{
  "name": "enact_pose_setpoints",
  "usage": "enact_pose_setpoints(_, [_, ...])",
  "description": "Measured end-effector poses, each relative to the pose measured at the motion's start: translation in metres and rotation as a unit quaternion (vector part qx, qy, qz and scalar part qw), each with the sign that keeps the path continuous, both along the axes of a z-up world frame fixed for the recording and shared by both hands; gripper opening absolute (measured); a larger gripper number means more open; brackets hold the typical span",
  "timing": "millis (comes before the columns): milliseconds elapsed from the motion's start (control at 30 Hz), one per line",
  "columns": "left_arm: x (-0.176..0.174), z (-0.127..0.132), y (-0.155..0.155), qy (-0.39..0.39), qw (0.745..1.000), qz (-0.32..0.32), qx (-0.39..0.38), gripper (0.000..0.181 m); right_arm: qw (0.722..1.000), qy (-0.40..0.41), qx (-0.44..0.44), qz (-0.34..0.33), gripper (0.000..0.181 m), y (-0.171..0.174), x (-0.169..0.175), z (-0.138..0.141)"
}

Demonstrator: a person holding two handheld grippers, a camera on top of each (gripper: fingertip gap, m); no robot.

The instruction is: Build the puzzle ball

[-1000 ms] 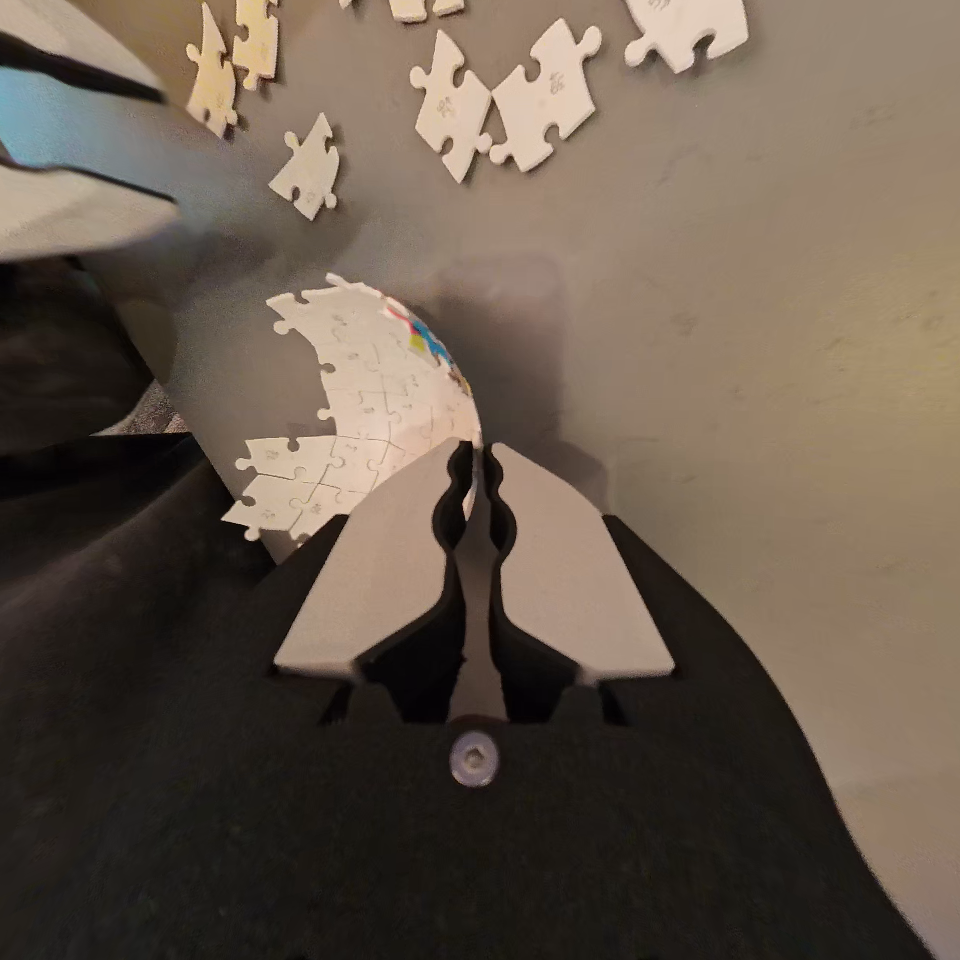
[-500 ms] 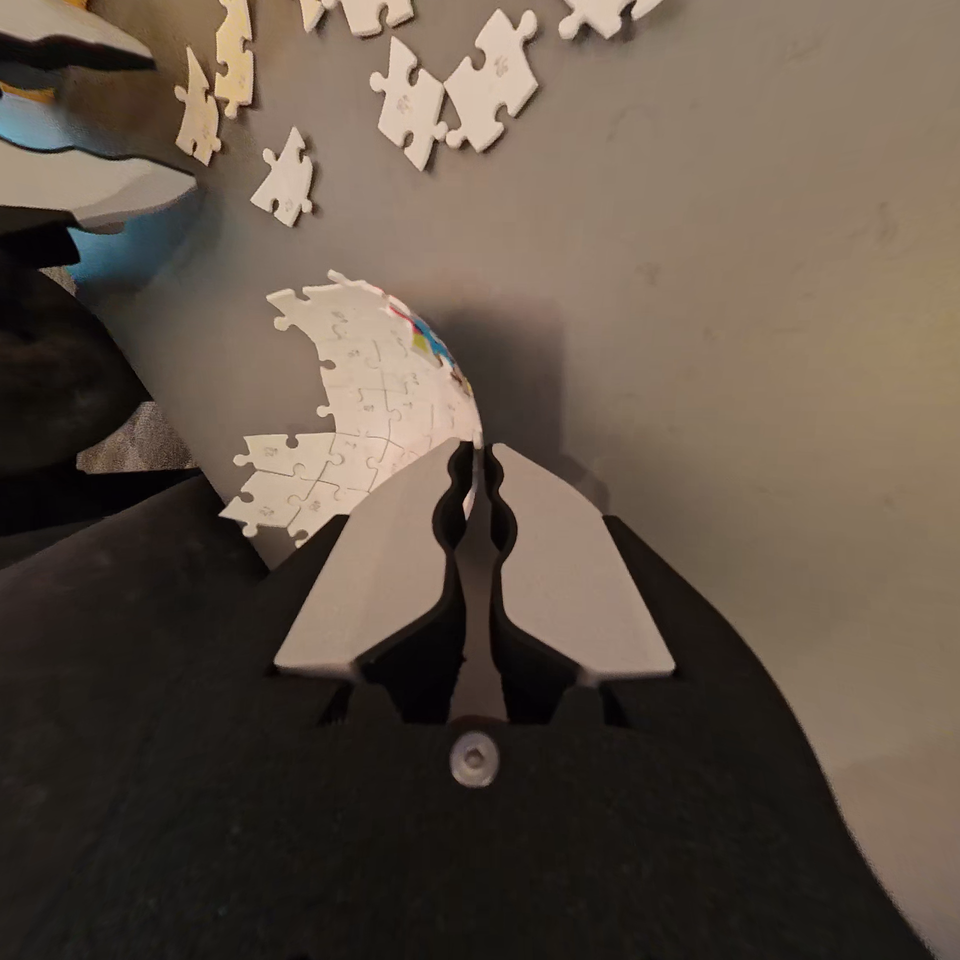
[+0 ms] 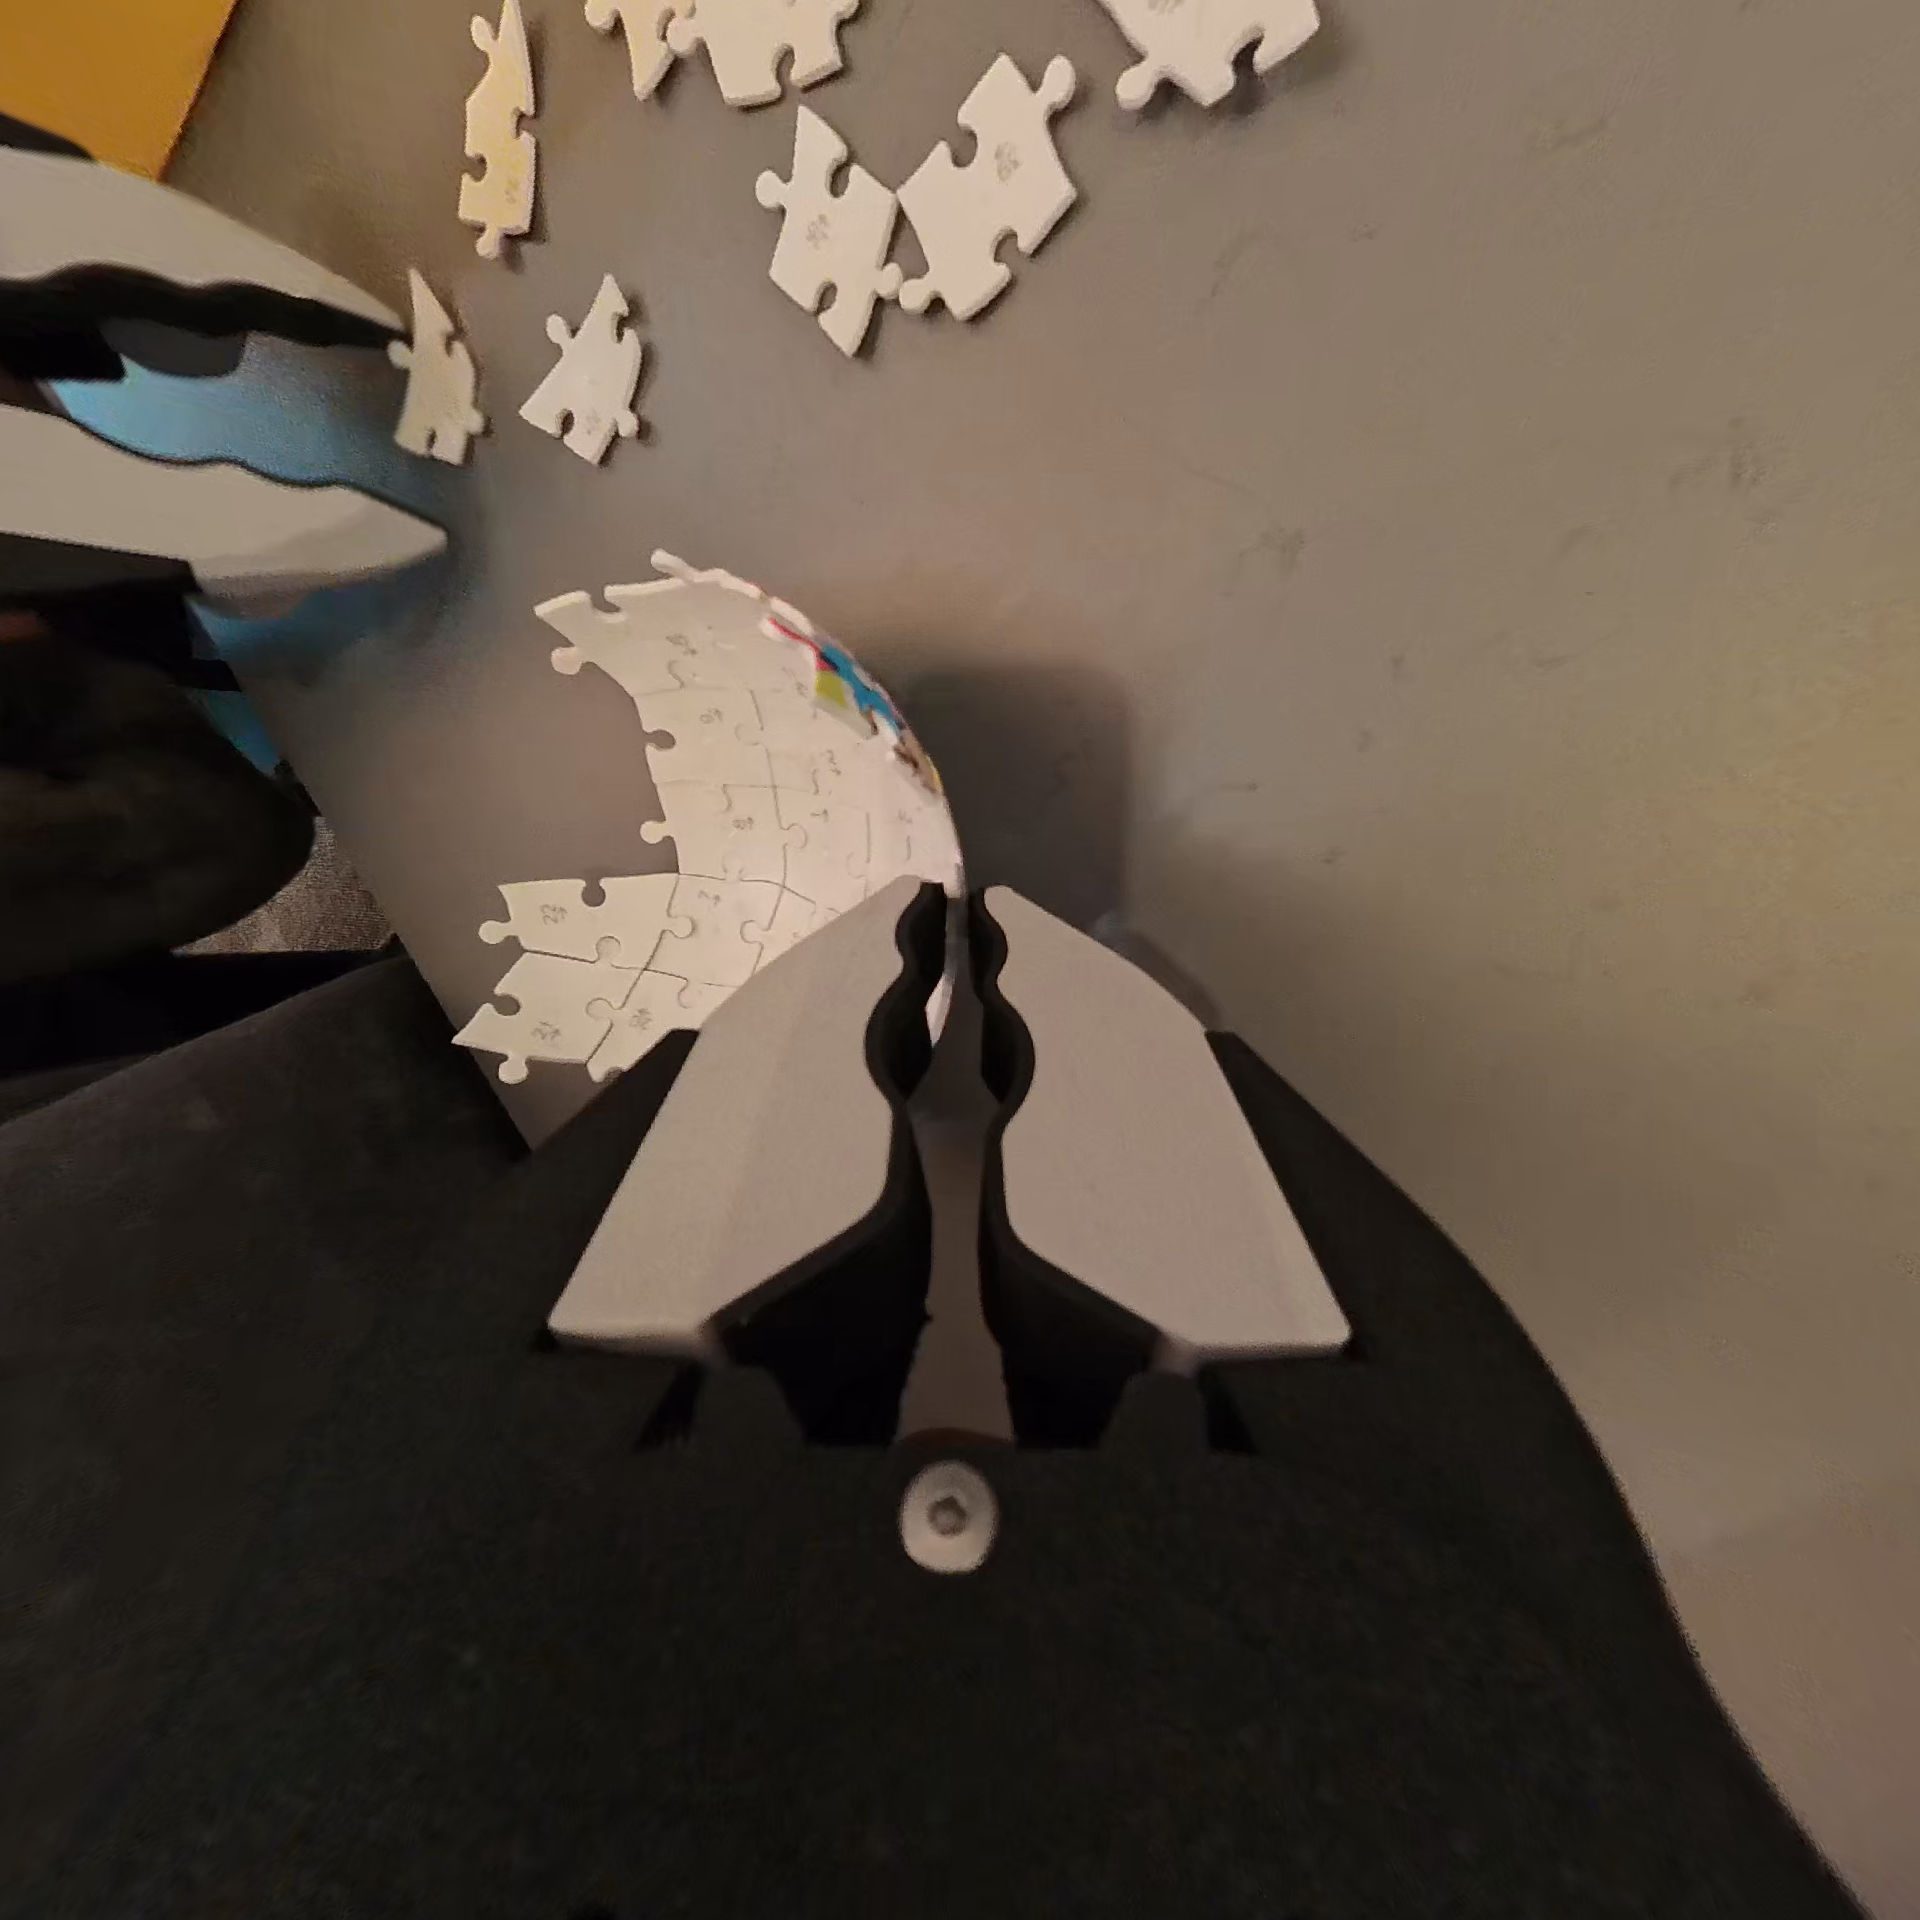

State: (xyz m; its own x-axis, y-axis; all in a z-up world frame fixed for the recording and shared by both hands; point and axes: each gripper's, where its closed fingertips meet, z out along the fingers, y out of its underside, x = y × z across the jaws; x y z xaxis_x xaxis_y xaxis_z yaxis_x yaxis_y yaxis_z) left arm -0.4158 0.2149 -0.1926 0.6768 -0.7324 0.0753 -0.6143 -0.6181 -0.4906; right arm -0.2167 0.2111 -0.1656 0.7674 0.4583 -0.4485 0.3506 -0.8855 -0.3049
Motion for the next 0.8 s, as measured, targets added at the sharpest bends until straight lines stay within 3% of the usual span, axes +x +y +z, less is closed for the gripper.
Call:
enact_pose_setpoints(167, [0.016, 0.006, -0.024, -0.033, 0.999, 0.002, -0.010, 0.043, 1.000, -0.001, -0.002, 0.015, 0.004, -0.003, 0.000, -0.001])
enact_pose_setpoints(333, [-0.004, 0.008, -0.001, 0.024, 0.998, 0.016, 0.059, 0.043, 1.000, -0.003, -0.003, 0.021, 0.004, -0.006, 0.003, -0.001])
enact_pose_setpoints(467, [0.008, -0.002, 0.002, 0.010, 0.999, -0.004, 0.046, 0.038, 1.000, -0.003, -0.001, 0.023, 0.004, -0.007, 0.003, 0.000])
enact_pose_setpoints(567, [0.011, -0.002, 0.003, 0.019, 0.998, -0.020, 0.050, 0.023, 1.000, -0.004, -0.001, 0.025, 0.004, -0.006, 0.003, 0.000])
enact_pose_setpoints(800, [0.010, -0.002, -0.004, 0.033, 0.998, -0.012, 0.049, 0.027, 1.000, -0.007, -0.003, 0.028, 0.004, -0.006, 0.003, -0.001])
